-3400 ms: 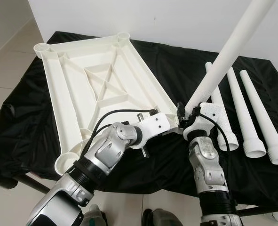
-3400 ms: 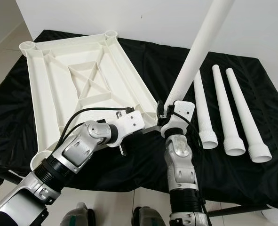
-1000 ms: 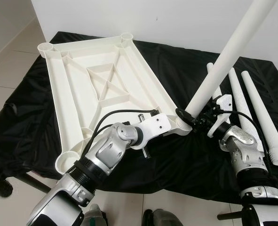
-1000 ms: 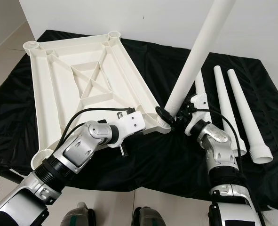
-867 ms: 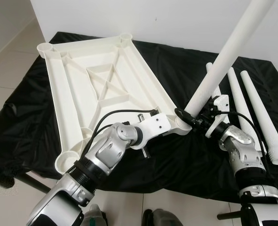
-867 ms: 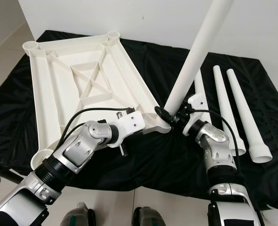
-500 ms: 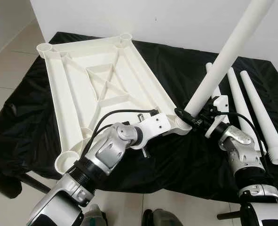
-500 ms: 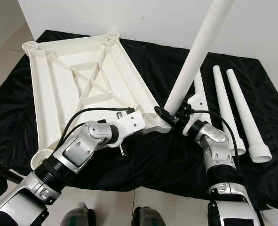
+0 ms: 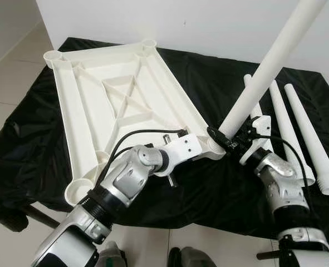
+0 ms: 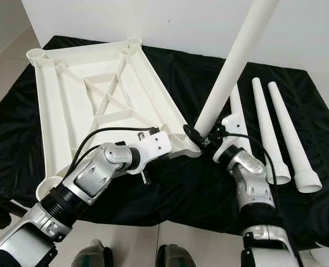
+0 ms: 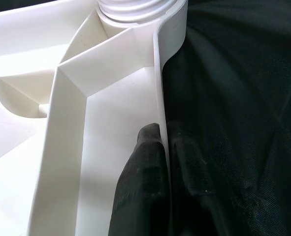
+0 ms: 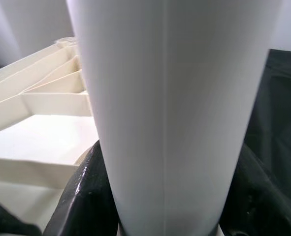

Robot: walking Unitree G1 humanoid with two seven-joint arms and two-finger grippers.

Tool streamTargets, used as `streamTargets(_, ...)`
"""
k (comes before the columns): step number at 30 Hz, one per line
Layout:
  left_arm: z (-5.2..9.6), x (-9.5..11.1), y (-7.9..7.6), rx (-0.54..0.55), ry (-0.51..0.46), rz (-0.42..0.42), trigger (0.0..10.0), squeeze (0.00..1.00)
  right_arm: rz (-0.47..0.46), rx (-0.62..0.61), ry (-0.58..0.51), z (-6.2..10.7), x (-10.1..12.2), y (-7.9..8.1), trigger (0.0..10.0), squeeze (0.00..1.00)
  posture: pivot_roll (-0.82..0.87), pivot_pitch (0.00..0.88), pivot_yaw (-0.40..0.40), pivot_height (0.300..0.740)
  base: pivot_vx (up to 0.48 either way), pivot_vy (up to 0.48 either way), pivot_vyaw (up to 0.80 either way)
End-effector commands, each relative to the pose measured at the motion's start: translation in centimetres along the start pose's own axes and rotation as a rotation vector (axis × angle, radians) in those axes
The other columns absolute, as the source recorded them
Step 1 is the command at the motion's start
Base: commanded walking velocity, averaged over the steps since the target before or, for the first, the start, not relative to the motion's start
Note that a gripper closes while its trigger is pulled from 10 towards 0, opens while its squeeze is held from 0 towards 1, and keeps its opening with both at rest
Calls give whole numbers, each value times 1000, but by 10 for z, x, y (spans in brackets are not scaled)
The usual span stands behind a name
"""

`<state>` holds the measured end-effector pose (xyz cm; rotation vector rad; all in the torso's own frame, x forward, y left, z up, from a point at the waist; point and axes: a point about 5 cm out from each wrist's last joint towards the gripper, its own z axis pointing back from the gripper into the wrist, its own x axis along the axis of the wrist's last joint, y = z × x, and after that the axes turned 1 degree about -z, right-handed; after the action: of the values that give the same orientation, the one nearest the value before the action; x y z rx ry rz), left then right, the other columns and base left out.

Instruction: Building children table

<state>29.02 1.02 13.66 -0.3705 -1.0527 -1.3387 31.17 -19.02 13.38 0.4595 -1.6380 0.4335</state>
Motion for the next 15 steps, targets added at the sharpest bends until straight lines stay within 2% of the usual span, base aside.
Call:
streamTargets(1, -2, -3, -6, -4, 19, -19, 10000, 0, -43, -43, 18, 0, -7, 5, 10000, 0, -19, 21, -59, 740, 0, 0, 0)
streamTargets(3, -2, -3, -6, -5, 19, -20, 10000, 0, -51, -76, 5, -2, -5, 13, 10000, 0, -19, 18, -60, 740, 0, 0, 0)
streamTargets(10, -3, -2, -6, -6, 18, -24, 10000, 0, -44, -164, -10, -7, -2, 26, 10000, 0, -21, 12, -61, 740, 0, 0, 0)
streamTargets(15, -3, -2, -6, -9, 16, -28, 10000, 0, -73, -283, -51, -12, 4, 41, 10000, 0, -22, 7, -62, 740, 0, 0, 0)
